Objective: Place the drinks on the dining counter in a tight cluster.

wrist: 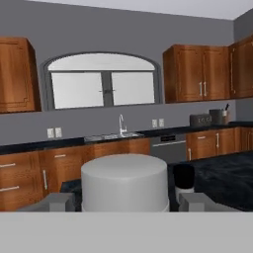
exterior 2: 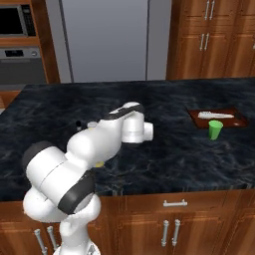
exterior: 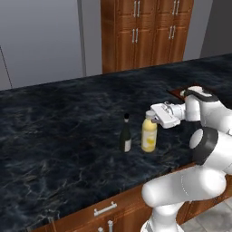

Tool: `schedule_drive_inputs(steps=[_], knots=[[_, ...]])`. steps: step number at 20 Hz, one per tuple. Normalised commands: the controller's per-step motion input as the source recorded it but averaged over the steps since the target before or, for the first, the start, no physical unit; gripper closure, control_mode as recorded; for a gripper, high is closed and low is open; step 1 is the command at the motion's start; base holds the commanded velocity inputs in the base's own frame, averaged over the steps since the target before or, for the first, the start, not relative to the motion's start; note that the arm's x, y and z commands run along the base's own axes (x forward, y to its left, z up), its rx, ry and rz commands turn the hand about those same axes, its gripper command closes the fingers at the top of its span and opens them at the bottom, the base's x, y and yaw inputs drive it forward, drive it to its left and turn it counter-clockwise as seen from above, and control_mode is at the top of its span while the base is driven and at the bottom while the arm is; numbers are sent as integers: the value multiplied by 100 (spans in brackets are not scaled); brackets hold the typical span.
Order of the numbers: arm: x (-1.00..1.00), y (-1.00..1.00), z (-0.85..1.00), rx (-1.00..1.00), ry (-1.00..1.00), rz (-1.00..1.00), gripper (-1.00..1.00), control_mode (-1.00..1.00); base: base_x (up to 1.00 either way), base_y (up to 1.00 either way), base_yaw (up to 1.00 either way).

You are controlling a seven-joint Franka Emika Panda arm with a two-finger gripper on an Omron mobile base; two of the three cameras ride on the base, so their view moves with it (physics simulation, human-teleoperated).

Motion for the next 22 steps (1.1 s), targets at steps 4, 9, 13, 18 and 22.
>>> schedule_drive_inputs(steps=[4, 9, 13, 18, 22], knots=[[45, 5, -29, 4, 0, 27, 100, -100, 0, 0, 0], [29, -15, -26, 2, 0, 29, 100, -100, 0, 0, 0], [41, -15, -15, 3, -2, 26, 100, -100, 0, 0, 0], [35, -1, -12, 8, 0, 14, 100, -100, 0, 0, 0], [27, 0, -19, 9, 0, 6, 100, -100, 0, 0, 0]])
